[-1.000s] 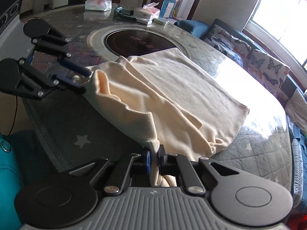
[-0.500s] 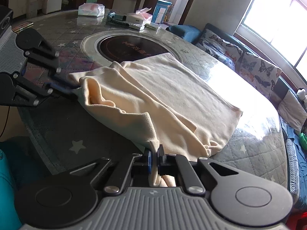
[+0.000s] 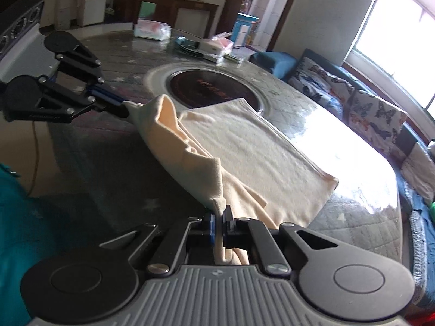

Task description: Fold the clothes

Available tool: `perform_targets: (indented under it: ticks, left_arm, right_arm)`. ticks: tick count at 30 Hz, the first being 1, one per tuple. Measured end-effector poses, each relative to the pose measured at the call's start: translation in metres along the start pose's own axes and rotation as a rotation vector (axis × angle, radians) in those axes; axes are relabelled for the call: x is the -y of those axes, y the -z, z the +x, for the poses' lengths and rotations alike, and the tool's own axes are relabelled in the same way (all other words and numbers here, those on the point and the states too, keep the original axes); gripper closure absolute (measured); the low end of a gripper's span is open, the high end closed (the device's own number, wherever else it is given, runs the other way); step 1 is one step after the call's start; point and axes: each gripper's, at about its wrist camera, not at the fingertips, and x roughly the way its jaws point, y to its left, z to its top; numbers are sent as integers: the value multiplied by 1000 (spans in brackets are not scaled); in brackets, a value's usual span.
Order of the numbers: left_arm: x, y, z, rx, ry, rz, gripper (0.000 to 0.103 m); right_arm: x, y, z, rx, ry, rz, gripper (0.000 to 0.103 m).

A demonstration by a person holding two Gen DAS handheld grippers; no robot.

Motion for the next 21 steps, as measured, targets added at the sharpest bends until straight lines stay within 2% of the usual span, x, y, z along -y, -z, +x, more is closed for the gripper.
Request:
perform_targets:
  ticks: [5, 10, 14, 21]
  left_arm:
    - [-3, -11, -4, 6, -25, 21, 99]
    - [-24, -30, 22, 13, -83, 27, 99]
    - [-51, -50, 56, 12, -127, 19, 99]
    - [-83, -65, 141, -65, -181, -27, 99]
  right_arm:
    - [-6, -4, -20, 8, -21, -5, 99]
    - [11, -18, -19, 26, -10, 40, 99]
    - [39, -33, -7, 35, 6, 75, 99]
    - [97, -52, 42, 21, 36, 161, 99]
